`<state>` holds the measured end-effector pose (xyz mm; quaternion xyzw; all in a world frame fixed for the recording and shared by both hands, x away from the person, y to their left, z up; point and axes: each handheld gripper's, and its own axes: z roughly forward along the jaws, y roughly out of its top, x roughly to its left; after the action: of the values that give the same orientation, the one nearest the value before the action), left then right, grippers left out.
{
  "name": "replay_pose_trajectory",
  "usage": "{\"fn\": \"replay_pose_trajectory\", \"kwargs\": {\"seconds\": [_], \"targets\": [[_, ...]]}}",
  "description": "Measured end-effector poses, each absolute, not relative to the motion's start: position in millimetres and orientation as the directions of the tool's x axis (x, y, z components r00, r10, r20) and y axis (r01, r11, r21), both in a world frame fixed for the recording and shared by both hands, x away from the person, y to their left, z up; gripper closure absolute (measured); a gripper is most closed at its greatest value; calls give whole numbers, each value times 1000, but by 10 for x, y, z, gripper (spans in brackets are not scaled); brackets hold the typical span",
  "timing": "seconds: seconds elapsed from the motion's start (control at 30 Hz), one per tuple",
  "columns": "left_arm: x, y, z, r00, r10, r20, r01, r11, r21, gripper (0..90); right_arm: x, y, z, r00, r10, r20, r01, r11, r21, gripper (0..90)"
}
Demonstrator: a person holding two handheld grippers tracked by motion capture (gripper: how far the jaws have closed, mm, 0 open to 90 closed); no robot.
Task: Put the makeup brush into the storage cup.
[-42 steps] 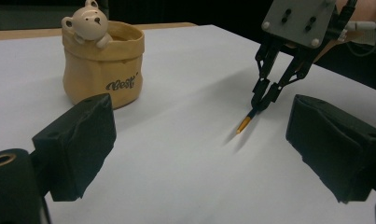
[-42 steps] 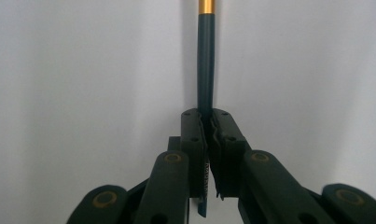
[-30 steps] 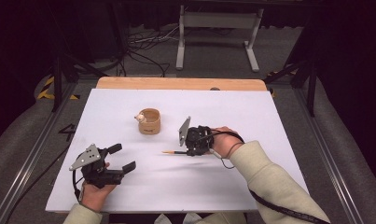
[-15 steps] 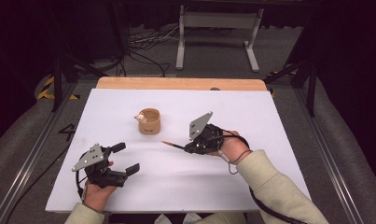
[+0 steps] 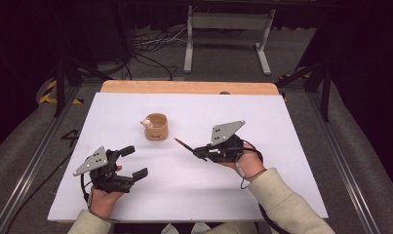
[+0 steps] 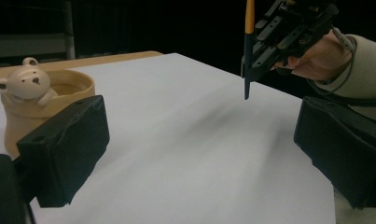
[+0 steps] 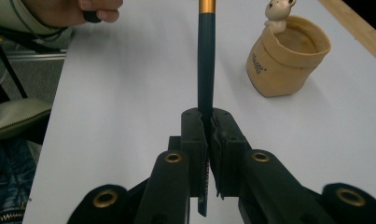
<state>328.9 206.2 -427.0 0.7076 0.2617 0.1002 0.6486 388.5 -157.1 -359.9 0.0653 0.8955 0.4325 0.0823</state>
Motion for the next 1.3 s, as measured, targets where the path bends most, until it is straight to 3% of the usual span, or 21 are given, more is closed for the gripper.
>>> {"fn": "replay_pose_trajectory", "kwargs": {"seconds": [0.43, 0.67, 1.3], "targets": [[3324, 1837, -4193, 863, 479, -163, 208, -41, 977, 46, 3715, -1738, -3880, -957, 290, -19, 111, 424, 899, 845], [3354, 1713, -4140, 870, 464, -164, 202, -33, 979, 46, 3606, -1757, -3945, -948, 315, -31, 81, 336, 938, 845], [3405, 1349, -3992, 903, 407, -139, 169, -40, 985, 100, 3510, -1610, -4136, -940, 342, 1, 98, 267, 959, 844]]}}
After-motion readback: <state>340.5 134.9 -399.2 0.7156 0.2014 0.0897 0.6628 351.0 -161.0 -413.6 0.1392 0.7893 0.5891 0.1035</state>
